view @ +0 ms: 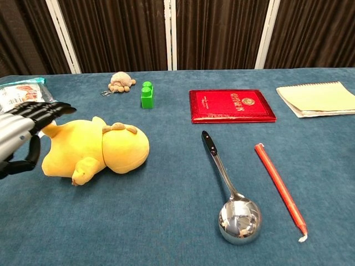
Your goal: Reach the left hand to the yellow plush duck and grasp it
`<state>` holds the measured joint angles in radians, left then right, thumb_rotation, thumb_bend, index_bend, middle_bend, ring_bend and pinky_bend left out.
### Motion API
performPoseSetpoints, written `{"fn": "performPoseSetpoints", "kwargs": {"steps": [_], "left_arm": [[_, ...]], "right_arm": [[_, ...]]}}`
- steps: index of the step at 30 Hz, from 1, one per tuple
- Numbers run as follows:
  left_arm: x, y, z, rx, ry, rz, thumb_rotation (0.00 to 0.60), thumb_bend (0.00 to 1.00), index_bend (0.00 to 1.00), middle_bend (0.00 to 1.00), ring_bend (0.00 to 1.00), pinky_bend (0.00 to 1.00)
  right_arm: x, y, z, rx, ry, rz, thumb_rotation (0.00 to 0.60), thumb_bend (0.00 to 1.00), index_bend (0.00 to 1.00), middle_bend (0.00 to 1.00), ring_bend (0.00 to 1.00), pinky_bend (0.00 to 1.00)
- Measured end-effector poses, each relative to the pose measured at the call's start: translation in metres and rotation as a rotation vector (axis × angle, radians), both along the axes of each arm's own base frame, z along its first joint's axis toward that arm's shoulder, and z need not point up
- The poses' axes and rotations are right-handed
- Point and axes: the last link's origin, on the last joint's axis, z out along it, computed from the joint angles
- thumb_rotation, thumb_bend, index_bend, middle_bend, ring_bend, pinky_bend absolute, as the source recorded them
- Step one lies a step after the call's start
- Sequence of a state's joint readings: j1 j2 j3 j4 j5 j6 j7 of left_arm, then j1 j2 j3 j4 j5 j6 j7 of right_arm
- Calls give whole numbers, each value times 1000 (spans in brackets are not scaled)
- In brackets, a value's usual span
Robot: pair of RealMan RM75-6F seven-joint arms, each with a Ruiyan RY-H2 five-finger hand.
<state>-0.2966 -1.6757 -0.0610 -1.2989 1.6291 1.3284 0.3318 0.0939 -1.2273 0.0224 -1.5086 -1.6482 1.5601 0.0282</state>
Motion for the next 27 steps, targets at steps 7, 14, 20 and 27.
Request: {"fn": "performPoseSetpoints", "kwargs": {"steps": [7, 14, 20, 27], "left_arm": [[8, 15, -26, -12, 27, -8, 600, 1000, 0, 0, 0, 0], [20, 28, -43, -9, 47, -20, 600, 1000, 0, 0, 0, 0], [26, 39, -55, -14, 61, -3, 600, 1000, 0, 0, 0, 0], [43, 41, -71, -37, 81, -30, 600, 1000, 0, 0, 0, 0]], "right_arm": [[0, 0, 1, 5, -8, 1, 600, 125, 0, 0, 0, 0], [-1, 0, 1, 6, -14, -5, 600, 126, 0, 0, 0, 0], [-1, 0, 3, 7, -25, -3, 600, 126, 0, 0, 0, 0], [-1, -1, 3, 8, -28, -5, 600, 126, 0, 0, 0, 0]]}}
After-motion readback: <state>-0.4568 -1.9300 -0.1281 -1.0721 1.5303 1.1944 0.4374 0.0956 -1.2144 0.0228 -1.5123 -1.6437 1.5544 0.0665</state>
